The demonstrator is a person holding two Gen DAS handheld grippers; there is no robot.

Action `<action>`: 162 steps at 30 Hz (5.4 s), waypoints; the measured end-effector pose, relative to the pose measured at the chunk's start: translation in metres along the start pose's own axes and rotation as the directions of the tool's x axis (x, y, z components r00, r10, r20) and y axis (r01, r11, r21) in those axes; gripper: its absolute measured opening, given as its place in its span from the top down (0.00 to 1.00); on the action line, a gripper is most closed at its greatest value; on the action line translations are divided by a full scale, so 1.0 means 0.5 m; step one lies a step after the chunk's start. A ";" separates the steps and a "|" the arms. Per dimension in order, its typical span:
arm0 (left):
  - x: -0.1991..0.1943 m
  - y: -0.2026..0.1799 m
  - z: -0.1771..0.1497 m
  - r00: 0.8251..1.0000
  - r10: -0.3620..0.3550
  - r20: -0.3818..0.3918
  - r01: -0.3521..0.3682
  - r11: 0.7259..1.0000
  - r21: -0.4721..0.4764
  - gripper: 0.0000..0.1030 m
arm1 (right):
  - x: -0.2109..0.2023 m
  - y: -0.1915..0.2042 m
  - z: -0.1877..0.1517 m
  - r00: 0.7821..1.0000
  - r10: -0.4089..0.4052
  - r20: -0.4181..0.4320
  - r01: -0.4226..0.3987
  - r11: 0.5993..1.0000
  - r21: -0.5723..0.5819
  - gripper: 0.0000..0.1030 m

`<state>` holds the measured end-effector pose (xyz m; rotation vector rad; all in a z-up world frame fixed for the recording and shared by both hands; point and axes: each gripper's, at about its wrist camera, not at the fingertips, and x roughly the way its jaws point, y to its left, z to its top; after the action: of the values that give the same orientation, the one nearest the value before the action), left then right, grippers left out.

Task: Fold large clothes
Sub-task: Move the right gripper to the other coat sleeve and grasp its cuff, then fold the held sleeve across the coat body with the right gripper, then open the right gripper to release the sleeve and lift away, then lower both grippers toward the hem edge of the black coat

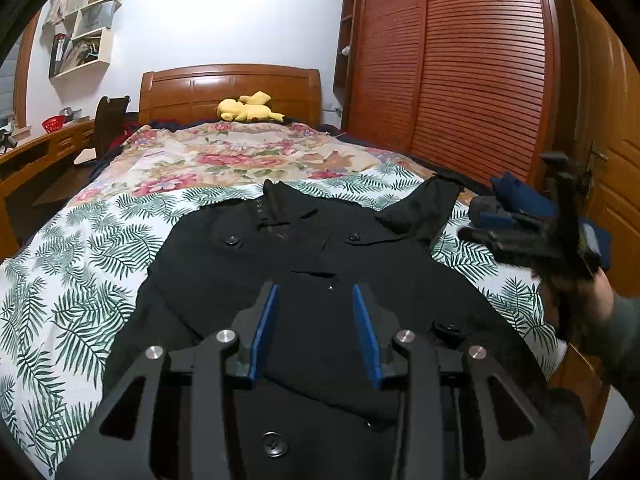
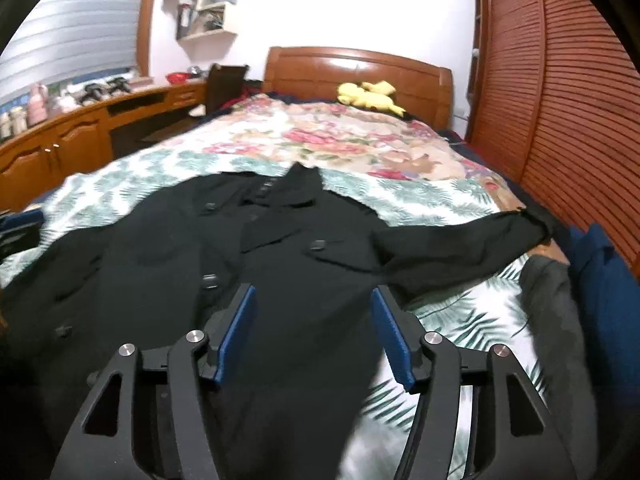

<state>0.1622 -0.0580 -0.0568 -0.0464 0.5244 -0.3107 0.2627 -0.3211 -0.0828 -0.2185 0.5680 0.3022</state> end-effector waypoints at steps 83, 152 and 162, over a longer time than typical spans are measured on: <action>0.021 0.012 -0.015 0.997 -0.010 -0.076 0.012 1.000 0.018 0.65 | 0.257 -0.270 0.019 0.962 -0.029 -0.271 0.129 0.925 0.358 0.45; -0.072 0.241 -0.115 0.964 0.232 -0.133 -0.244 0.967 -0.079 0.61 | 0.045 0.193 -0.113 0.958 0.245 -0.145 -0.250 0.968 -0.017 0.57; -0.005 0.243 -0.097 0.953 0.246 -0.179 -0.261 0.963 -0.064 0.61 | 0.086 0.212 -0.150 0.962 0.217 -0.164 -0.224 0.974 -0.029 0.49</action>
<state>0.1701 0.0602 -0.1125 -0.0370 0.7053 -0.0390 0.2242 -0.2340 -0.1809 -0.2268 0.7471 0.5183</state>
